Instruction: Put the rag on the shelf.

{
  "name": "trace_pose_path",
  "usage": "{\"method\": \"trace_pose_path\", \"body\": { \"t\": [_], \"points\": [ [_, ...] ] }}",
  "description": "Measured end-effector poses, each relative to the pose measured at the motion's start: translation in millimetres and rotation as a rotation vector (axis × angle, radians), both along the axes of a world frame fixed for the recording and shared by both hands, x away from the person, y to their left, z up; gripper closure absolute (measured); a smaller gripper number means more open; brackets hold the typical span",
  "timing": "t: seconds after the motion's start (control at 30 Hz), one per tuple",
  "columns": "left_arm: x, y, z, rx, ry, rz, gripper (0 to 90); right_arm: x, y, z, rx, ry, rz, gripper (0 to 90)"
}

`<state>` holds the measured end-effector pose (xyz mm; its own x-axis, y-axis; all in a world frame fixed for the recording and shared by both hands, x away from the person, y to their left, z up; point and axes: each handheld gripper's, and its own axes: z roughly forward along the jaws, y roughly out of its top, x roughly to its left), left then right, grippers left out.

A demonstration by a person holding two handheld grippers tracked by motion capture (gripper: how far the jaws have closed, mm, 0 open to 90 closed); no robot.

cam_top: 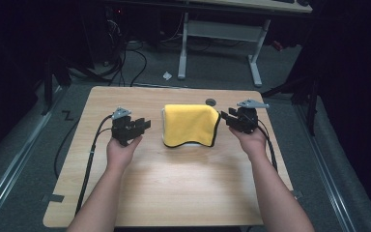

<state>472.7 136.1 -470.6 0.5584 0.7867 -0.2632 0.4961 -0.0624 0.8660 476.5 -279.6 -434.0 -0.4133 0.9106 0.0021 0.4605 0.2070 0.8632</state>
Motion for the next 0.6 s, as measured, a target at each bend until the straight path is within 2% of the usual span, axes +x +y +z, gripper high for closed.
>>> {"method": "trace_pose_path", "body": {
  "t": [0.07,0.13,0.17,0.23,0.3,0.33,0.37,0.43,0.53,0.6],
  "points": [
    [-4.5,2.1,-2.7,0.008,-0.001,-0.001,61.7,-4.1,0.8,-2.2,-0.009,0.008,-0.002,58.1],
    [-9.7,3.7,-5.2,0.029,-0.007,0.001,61.1,-9.8,0.5,-4.4,-0.014,-0.007,-0.002,58.1],
    [-12.4,5.0,-6.3,0.029,-0.006,0.0,60.6,-13.1,0.0,-5.5,-0.018,-0.018,-0.007,57.6],
    [-18.7,7.5,-8.4,0.017,-0.005,0.0,59.3,-18.3,-0.9,-7.1,-0.025,-0.008,-0.011,55.7],
    [-26.4,9.4,-10.3,0.015,-0.011,-0.003,58.4,-26.4,-2.8,-9.1,-0.017,-0.034,-0.01,54.7],
    [-30.5,10.0,-11.5,0.019,-0.015,-0.007,58.0,-29.6,-3.3,-9.1,-0.026,-0.028,-0.007,53.3],
    [-34.8,10.3,-12.8,0.024,-0.014,-0.012,57.1,-33.3,-3.2,-9.4,-0.032,-0.02,-0.006,52.4],
    [-45.3,11.0,-16.2,0.029,-0.018,-0.021,55.8,-43.2,-3.1,-10.6,-0.035,-0.042,-0.003,51.4],
    [-63.4,13.3,-21.8,0.026,-0.018,-0.033,53.7,-54.7,-1.1,-10.3,-0.047,-0.031,0.021,47.5],
    [-75.5,15.8,-24.9,0.026,-0.02,-0.042,52.9,-66.3,0.0,-11.3,-0.045,-0.074,0.032,48.0]
  ]
}}
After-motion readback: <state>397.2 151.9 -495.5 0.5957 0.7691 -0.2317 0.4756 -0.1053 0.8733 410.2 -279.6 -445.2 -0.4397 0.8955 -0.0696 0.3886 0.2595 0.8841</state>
